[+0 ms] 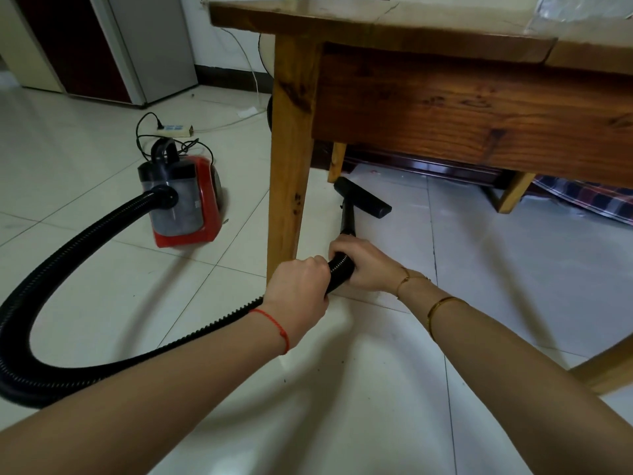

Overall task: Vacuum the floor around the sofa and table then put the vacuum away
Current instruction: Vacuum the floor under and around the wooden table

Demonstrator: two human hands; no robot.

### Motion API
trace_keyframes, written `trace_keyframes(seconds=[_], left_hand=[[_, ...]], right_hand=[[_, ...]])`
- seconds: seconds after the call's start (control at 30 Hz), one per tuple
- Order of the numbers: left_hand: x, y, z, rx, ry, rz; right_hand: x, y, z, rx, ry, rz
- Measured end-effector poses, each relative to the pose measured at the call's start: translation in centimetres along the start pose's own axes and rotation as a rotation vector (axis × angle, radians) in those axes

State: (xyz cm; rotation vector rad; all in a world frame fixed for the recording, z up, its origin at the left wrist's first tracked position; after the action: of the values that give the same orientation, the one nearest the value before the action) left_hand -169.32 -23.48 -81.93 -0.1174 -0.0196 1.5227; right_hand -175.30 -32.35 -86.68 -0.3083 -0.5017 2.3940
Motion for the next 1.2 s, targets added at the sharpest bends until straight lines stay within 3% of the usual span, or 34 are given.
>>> trace_keyframes(seconds=[0.27,0.57,0.87,1.2], left_hand=[[-5.9,3.0,-1.9,-0.001,0.000,0.028],[-8.4,6.1,-2.7,-0.029,0.052,-0.029],[-7.5,8.6,-2.6,-0.016,0.073,-0.117],[-3.8,8.8,-2.8,-0.006,0.069,-0.221]], right_hand=[[-1.4,7.5,1.3,0.030,-0.009,-0.167],[0.8,11.2,2.7,0.055,0.056,-0.292],[4.8,11.4,3.5,0.089,0.144,-0.379],[7.6,8.3,2.1,0.161,0.233,-0.304]])
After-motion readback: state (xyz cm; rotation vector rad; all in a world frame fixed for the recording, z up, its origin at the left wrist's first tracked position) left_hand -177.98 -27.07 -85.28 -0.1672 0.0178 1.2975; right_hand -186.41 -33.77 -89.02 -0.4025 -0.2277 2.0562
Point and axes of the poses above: each hand's wrist, its own x-axis away from the middle knuckle, its own z-axis out of the back of the hand, y = z × x, the point moved 9 cm from there along -x, towards the middle knuckle, and after that the axes turned 1 degree about z, right-handed, at the moved point
